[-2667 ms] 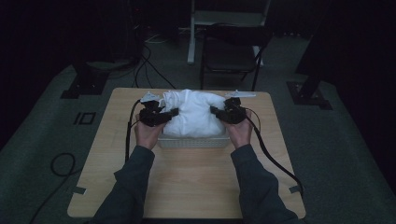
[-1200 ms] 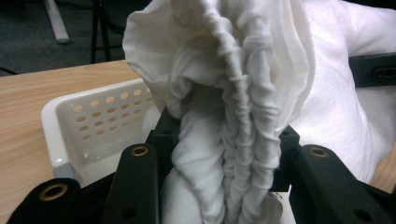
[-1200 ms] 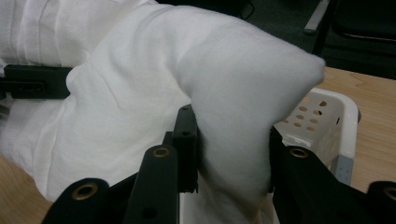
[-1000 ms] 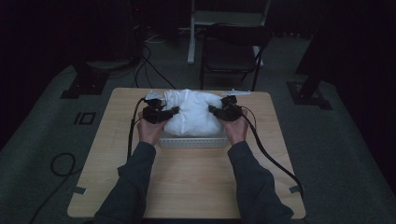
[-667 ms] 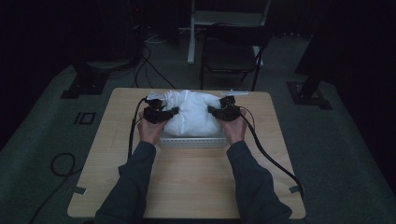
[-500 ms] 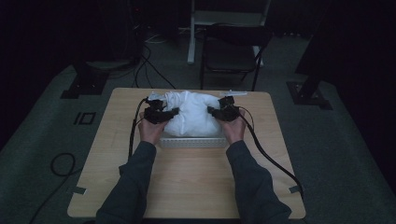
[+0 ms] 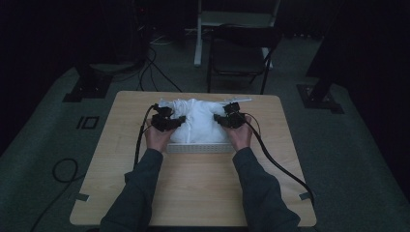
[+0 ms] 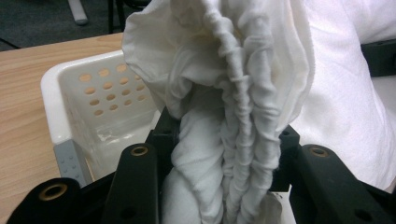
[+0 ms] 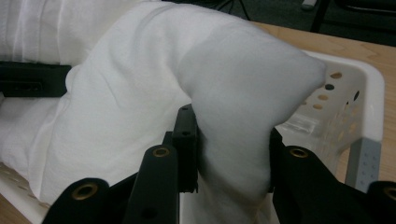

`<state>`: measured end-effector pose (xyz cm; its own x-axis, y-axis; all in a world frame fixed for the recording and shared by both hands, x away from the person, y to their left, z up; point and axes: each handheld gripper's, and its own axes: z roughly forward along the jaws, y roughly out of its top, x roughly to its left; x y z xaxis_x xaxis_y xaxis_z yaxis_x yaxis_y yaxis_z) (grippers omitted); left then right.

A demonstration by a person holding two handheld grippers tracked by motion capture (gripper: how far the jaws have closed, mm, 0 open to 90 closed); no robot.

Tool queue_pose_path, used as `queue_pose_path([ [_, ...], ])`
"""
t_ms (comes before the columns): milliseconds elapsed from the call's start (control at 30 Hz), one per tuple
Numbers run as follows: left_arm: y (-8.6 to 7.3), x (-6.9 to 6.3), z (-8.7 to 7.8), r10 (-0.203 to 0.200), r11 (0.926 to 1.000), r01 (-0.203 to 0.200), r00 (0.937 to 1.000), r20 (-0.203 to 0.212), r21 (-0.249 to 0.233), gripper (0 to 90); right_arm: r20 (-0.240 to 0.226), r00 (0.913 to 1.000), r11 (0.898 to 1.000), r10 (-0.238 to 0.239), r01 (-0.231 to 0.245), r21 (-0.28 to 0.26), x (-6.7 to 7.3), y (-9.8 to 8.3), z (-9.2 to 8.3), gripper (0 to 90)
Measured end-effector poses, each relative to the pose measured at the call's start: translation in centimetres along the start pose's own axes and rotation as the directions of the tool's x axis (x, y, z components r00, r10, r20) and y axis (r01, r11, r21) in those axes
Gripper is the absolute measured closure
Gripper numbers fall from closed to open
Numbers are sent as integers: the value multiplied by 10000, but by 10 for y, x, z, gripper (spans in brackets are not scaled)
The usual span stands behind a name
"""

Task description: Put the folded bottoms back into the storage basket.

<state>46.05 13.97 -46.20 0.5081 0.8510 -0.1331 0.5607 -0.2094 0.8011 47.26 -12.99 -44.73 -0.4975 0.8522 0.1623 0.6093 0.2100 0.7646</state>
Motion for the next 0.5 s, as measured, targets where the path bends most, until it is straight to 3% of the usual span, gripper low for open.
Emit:
queue_pose_path([
  [500, -10, -9, 11, 60, 9964, -23, 9990, -432, 852, 571, 177, 9998, 9982, -27, 17, 594, -3, -13, 10, 699],
])
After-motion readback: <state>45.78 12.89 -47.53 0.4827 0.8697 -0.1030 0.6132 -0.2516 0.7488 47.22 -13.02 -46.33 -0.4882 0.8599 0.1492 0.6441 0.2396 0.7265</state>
